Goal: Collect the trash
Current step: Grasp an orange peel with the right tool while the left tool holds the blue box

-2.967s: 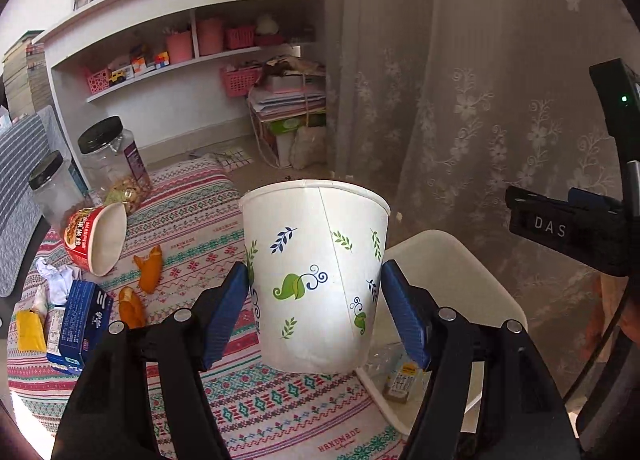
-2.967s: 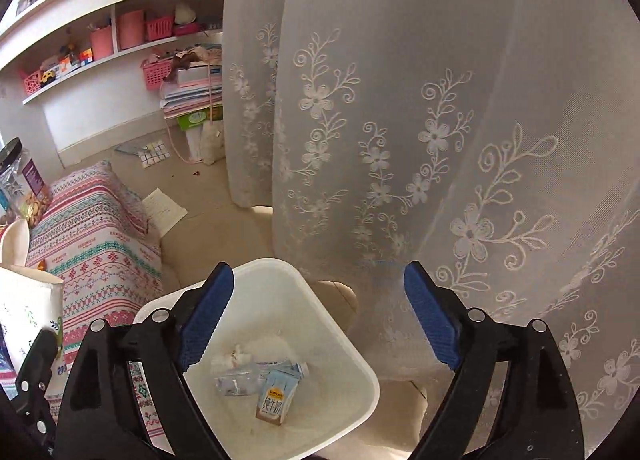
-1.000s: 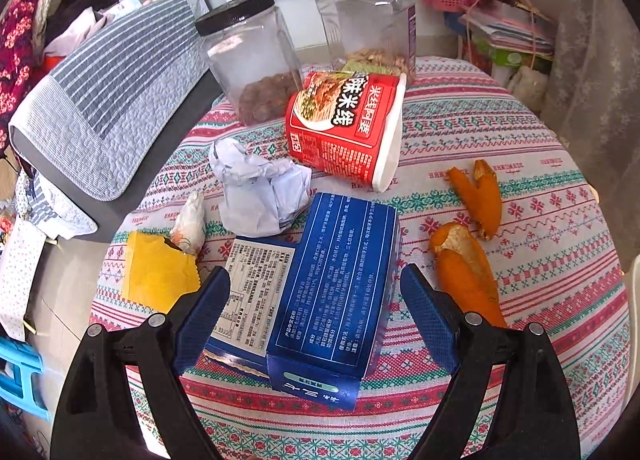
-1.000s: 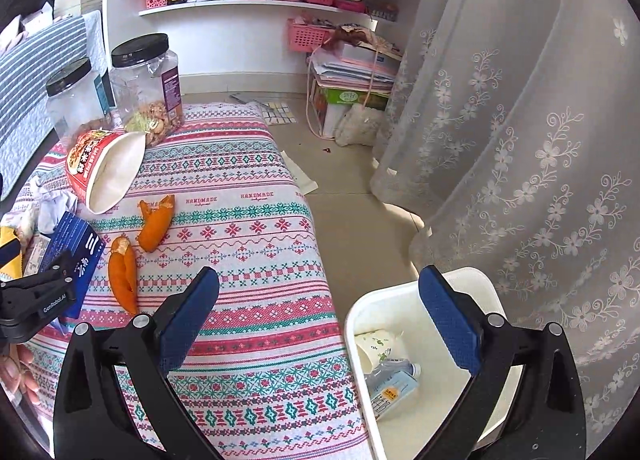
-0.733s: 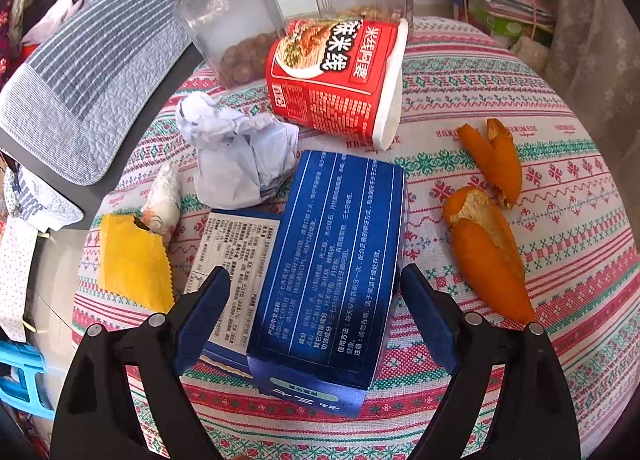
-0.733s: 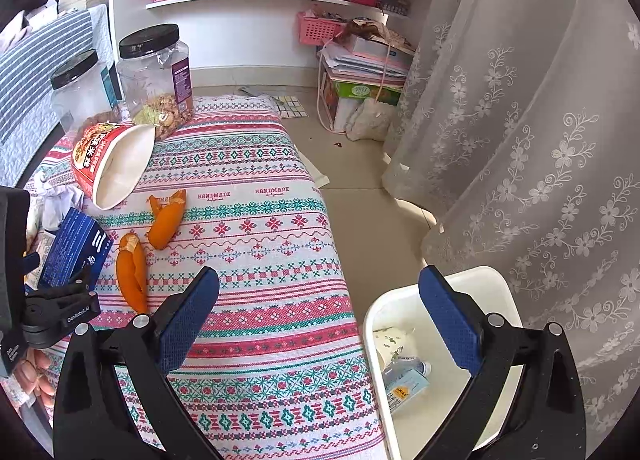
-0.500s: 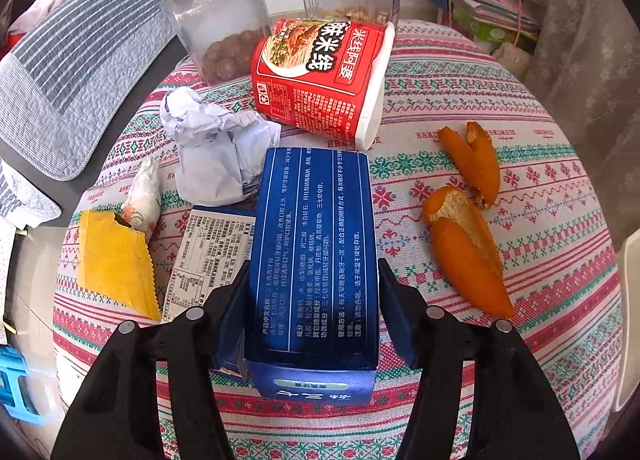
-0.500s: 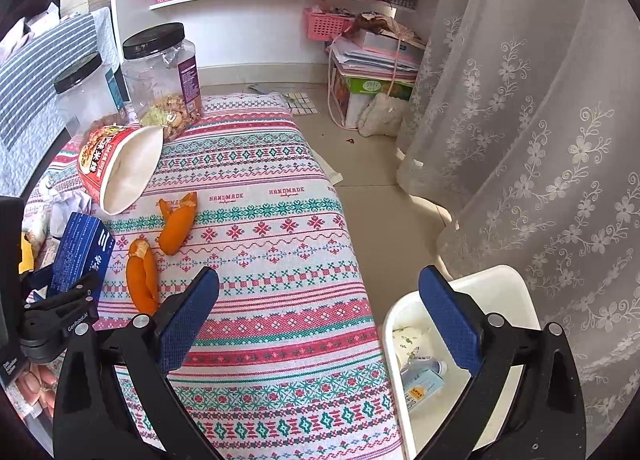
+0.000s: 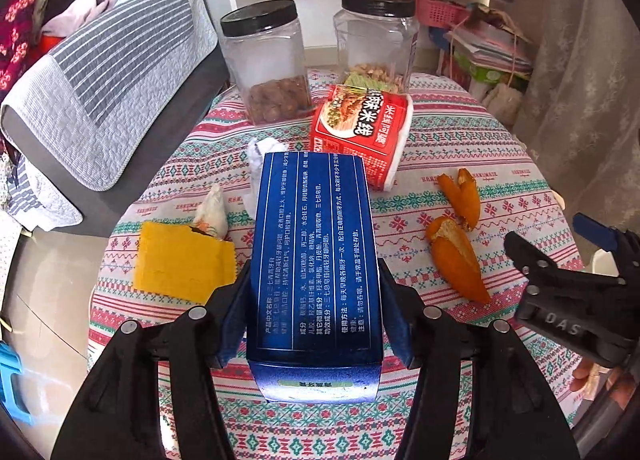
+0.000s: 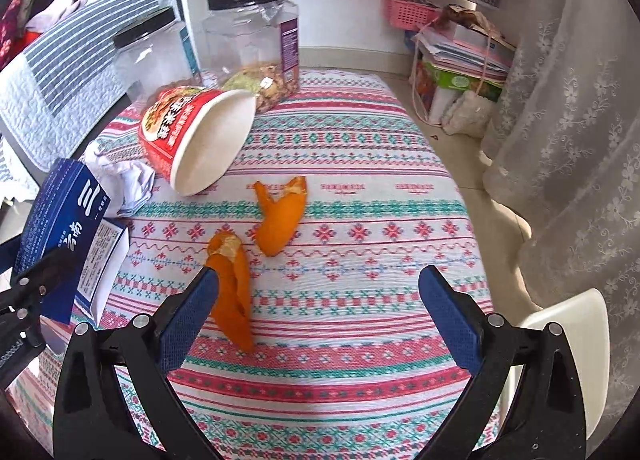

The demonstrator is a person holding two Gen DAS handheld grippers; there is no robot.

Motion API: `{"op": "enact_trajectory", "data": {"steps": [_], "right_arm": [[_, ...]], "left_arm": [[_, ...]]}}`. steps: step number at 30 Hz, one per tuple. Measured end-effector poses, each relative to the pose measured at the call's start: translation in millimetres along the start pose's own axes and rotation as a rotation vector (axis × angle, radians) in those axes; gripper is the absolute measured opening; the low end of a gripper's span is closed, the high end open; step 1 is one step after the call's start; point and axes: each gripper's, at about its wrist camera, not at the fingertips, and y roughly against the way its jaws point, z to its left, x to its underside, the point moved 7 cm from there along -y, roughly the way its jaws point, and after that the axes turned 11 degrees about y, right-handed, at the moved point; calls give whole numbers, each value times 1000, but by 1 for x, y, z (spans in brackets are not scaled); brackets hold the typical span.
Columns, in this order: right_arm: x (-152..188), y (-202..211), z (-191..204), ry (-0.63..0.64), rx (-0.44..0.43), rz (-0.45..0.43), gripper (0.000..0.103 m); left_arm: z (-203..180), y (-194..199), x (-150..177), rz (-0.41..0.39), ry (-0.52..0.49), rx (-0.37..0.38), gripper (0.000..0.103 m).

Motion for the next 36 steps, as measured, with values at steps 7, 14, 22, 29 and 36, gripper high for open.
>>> {"op": "enact_trajectory", "data": {"steps": [7, 14, 22, 29, 36], "right_arm": [[3, -25, 34, 80, -10, 54, 96], [11, -44, 37, 57, -53, 101, 71], [10, -38, 48, 46, -113, 108, 19], [-6, -5, 37, 21, -135, 21, 18], [-22, 45, 15, 3, -118, -120, 18]], "left_arm": [[19, 9, 1, -8, 22, 2, 57], [21, 15, 2, -22, 16, 8, 57], [27, 15, 2, -23, 35, 3, 57], [24, 26, -5, -65, 60, 21, 57], [8, 47, -16, -130, 64, 55, 57]]}}
